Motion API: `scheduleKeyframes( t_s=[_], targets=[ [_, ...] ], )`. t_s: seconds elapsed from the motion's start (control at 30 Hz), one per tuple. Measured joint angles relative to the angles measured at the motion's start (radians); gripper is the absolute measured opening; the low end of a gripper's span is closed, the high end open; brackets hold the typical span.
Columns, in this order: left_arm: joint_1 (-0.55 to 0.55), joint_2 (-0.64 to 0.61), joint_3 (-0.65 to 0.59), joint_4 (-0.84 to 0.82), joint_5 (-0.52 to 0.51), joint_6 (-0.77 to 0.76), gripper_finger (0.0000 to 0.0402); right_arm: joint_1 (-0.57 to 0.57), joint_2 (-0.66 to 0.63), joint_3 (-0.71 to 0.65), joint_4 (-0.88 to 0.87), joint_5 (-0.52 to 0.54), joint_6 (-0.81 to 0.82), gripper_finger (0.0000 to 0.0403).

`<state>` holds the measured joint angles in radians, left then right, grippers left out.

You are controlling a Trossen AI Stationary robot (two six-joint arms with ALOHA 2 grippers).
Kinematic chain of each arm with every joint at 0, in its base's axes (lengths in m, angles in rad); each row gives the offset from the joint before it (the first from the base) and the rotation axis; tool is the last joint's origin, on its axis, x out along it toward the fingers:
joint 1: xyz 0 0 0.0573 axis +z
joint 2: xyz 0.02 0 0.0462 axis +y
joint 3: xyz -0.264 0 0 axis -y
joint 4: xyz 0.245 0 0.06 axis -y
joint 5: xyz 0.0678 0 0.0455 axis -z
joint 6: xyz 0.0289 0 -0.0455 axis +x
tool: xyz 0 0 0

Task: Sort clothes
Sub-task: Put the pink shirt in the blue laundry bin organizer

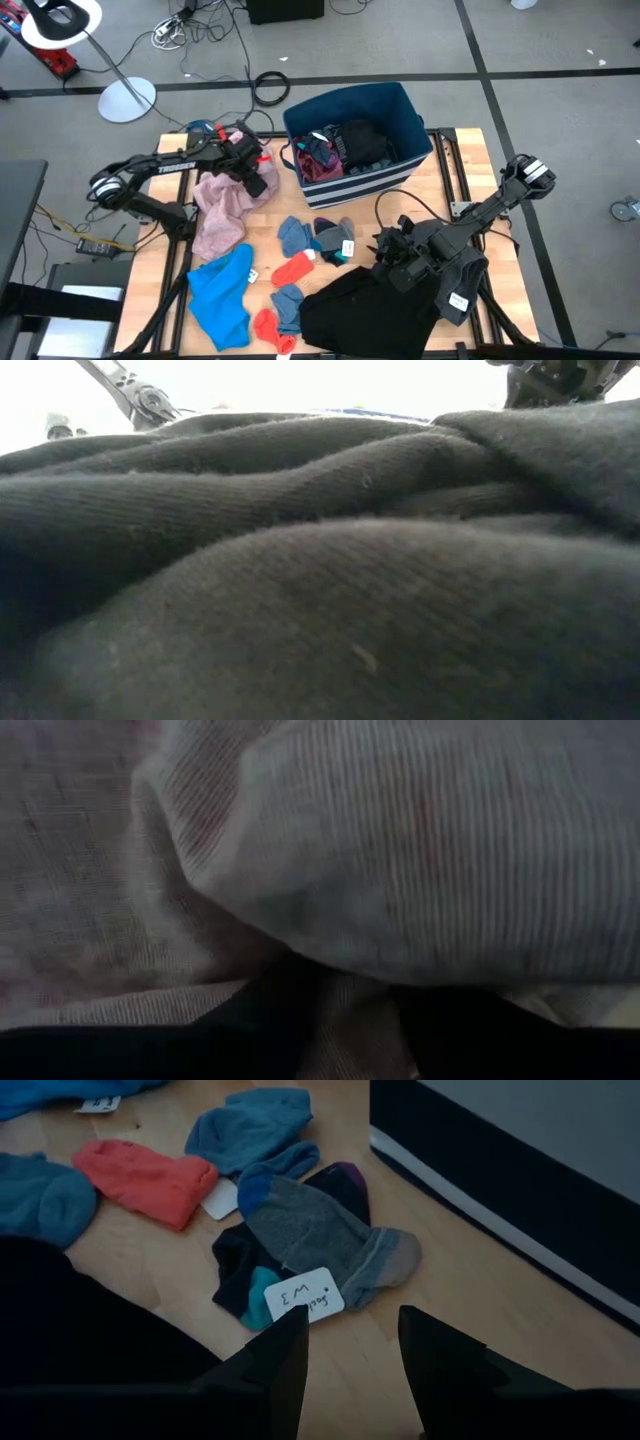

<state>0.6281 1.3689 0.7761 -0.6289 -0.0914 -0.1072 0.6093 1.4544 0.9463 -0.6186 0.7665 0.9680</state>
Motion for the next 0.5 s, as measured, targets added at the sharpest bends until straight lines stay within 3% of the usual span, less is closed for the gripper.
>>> scheduleKeyframes(
  t_s=[0.2,0.5],
  targets=[
    [-0.002,-0.035,0.000,-0.038,0.051,-0.009,0.0017,-0.006,0.000,-0.065,0.053,-0.007,0.008,0.0155],
    [-0.042,-0.162,0.000,-0.127,0.065,-0.074,0.0003,-0.034,0.000,-0.138,0.157,-0.063,0.003,0.0155]
  ],
)
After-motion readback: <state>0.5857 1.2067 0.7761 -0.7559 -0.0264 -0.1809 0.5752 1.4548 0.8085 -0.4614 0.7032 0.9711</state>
